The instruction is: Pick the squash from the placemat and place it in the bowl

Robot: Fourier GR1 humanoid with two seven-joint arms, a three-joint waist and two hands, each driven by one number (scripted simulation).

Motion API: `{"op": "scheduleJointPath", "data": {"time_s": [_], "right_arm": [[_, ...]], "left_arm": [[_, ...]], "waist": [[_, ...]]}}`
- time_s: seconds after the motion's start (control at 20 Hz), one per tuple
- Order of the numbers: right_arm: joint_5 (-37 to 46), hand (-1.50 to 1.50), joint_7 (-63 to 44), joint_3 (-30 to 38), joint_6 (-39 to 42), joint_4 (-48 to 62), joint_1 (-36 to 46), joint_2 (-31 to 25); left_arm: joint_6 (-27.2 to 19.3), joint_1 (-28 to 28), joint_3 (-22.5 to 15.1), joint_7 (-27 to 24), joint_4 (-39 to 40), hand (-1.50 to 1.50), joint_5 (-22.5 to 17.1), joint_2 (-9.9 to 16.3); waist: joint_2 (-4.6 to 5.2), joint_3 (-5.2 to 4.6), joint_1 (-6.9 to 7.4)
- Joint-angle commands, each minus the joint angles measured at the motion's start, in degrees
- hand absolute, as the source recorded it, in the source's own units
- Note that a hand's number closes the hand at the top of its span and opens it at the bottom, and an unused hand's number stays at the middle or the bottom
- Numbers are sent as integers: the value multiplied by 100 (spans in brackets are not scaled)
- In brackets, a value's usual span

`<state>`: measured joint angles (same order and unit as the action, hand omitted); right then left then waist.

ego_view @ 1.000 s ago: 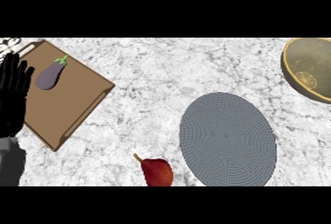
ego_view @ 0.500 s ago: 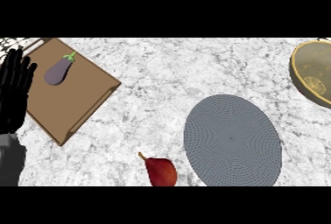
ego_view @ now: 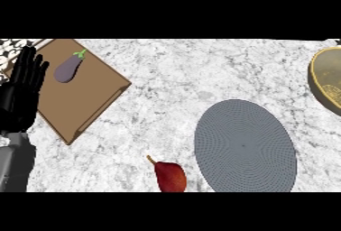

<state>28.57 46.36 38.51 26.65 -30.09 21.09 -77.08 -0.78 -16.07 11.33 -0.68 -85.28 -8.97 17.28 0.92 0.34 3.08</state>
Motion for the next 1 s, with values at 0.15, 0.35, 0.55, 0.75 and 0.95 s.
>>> {"op": "scheduleJointPath", "data": {"time_s": [0.15, 0.35, 0.55, 0.75, 0.95], "right_arm": [[-123, 150, 315, -676, 1234, 111, 719, -79], [-56, 150, 142, -1235, 1402, -93, 1110, 36], [20, 150, -398, -1778, 1380, -191, 1686, 444], [146, 150, -808, -2239, 1139, -178, 2147, 1039], [349, 150, -803, -2587, 874, 59, 2420, 1454]], "left_arm": [[-52, -279, -144, 135, -25, 0, 84, -42], [13, -299, -188, 159, 140, 0, 100, -46], [-18, -564, -82, 124, 321, 0, 65, -7], [72, -179, -110, -144, 254, 0, 96, -62], [-115, -376, -65, 163, 241, 0, 145, -35]], "waist": [[14, -11, 152], [9, -22, 104], [35, -28, 148], [4, -31, 137], [-22, -25, -16]]}}
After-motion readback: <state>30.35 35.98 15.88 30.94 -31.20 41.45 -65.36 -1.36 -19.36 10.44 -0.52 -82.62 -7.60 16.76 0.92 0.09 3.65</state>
